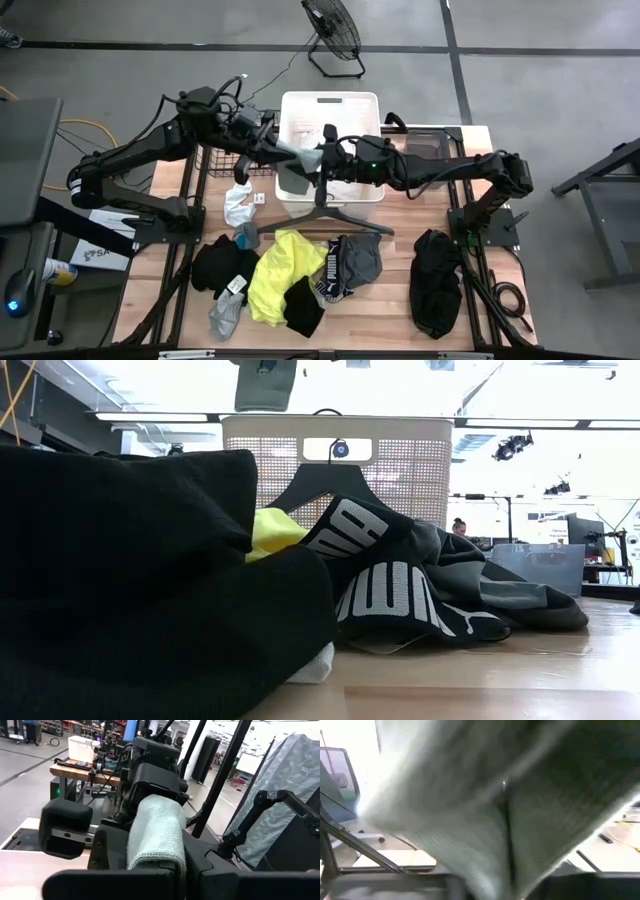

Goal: Pick & Place Cloths
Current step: Put the right grey sock into the black bin

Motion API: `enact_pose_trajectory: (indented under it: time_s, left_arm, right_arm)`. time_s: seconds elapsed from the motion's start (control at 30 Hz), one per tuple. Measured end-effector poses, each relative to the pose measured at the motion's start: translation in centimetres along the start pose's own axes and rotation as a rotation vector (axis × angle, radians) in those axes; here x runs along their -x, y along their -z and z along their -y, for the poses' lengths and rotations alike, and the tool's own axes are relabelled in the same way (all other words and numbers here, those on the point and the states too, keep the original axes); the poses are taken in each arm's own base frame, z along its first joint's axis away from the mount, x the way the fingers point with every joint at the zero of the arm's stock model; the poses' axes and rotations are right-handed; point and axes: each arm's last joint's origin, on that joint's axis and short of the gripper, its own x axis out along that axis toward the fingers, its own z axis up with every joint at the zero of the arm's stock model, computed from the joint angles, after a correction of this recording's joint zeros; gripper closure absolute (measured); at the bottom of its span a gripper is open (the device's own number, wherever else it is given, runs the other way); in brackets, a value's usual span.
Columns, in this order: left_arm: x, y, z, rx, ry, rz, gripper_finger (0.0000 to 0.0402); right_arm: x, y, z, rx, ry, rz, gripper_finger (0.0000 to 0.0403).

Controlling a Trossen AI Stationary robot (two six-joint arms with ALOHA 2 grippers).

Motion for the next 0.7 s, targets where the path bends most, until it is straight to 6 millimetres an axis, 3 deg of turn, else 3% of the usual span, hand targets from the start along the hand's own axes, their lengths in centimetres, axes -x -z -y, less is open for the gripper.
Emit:
enact_pose_trajectory:
  time_s: [0.1, 0.3, 0.7]
  left_arm:
    - [0.0, 0.0, 0.0, -0.001, 0.000, 0.001, 0.0397]
    - [0.1, -0.1, 0.1, -0.045, 0.001, 0.003, 0.0357]
    - [3.9, -0.8, 2.7, -0.177, -0.003, 0.009, 0.0164]
  right_arm:
    - [0.0, 0.0, 0.0, 0.004, -0.004, -0.001, 0.0389]
    - [0.1, -0.1, 0.1, -0.005, 0.004, -0.006, 0.0395]
    - [3.1, -1.6, -0.3, 0.004, 0.081, -0.099, 0.0397]
